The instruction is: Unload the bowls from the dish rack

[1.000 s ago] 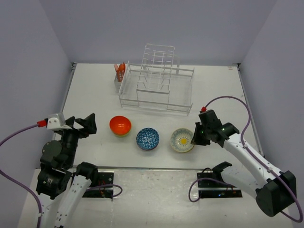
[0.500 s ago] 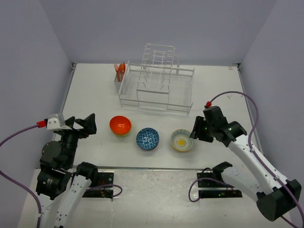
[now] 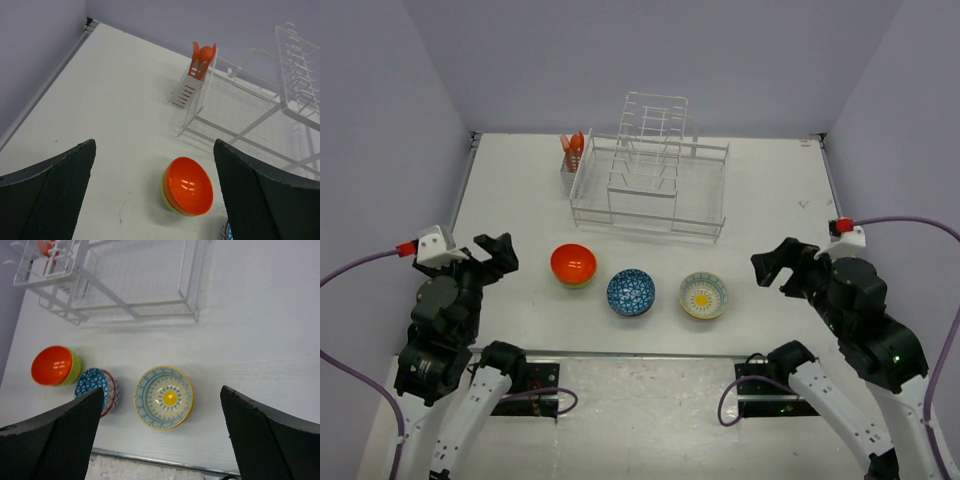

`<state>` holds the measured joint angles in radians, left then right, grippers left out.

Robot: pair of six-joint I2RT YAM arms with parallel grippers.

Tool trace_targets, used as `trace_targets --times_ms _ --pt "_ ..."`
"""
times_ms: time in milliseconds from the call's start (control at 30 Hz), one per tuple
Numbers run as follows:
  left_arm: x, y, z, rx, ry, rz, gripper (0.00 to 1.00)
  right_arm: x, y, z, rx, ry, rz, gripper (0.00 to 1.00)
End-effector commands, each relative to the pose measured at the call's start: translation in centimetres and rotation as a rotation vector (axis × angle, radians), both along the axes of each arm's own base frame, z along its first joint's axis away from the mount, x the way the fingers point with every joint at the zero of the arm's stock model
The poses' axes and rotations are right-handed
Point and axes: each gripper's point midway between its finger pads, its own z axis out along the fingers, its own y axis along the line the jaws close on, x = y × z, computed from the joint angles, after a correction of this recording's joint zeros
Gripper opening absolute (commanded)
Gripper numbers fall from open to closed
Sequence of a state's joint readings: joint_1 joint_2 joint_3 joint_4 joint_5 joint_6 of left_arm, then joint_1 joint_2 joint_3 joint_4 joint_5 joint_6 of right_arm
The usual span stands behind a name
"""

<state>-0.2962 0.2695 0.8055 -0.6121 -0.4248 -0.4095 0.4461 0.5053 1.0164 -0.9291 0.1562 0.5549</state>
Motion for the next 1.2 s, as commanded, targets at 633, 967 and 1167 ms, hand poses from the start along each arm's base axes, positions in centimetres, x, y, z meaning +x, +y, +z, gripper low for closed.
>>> trace_targets --times_ms 633,967,1167 --pt "3.9 1.2 -6.0 0.153 0.184 0.111 1.0 0.3 -8.4 2.3 -0.193 -0.396 -0.325 0.99" --pt "3.2 1.7 -5.7 0.136 0.145 0.13 1.0 2.1 -7.9 0.9 -0.218 -0.361 -0.34 0.99" --pt "3.0 2.0 -5.8 0.129 0.137 0.153 1.0 2.6 -7.9 0.3 -0.219 -0.336 -0.36 0.99"
